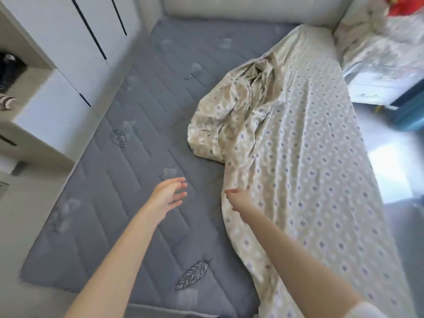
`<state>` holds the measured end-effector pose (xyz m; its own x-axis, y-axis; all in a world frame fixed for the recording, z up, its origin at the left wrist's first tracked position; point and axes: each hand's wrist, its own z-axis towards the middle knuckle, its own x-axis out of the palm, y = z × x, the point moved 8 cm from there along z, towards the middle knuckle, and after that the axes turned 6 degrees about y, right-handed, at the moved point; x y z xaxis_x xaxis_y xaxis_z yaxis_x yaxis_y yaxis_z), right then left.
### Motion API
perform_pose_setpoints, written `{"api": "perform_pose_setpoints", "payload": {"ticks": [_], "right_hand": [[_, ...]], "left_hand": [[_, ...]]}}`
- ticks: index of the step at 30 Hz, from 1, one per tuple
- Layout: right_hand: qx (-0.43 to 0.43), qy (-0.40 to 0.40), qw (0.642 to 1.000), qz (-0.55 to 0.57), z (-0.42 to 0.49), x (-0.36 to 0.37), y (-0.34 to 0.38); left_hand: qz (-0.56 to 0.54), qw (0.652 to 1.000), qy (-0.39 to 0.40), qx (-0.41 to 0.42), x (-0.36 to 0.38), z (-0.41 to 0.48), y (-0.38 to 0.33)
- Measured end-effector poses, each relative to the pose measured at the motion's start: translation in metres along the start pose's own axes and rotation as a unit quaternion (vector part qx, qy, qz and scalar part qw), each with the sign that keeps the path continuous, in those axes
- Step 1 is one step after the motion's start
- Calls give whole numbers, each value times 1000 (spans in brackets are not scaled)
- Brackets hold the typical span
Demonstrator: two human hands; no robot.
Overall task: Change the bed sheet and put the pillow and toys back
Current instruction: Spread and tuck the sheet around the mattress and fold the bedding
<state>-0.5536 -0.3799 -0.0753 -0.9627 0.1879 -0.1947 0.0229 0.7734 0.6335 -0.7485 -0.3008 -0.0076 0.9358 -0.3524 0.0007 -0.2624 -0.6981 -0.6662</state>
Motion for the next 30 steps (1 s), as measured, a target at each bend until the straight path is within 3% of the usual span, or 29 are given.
{"api": "perform_pose_setpoints", "payload": {"ticks": [8,14,17,20,24,28,30], "right_hand": [[-11,-10,991,-131,108,11,3],[-28,-118,976,-179,194,1,-5],[0,-127,978,-162,241,-6,-26],[58,-110,975,-182,269,-12,-52],[60,-104,971,-208,295,-19,-79],[48,-178,931,-314,296,-27,-69],[50,-188,935,-297,291,-41,-65]], "left_hand": [[38,996,33,-69,16,125,8],[7,990,71,-126,50,251,34],[-7,984,89,-153,78,314,52],[3,982,96,-160,100,357,62],[-57,979,103,-165,129,401,68],[-81,982,92,-143,146,432,59],[-69,986,96,-117,150,438,53]]}}
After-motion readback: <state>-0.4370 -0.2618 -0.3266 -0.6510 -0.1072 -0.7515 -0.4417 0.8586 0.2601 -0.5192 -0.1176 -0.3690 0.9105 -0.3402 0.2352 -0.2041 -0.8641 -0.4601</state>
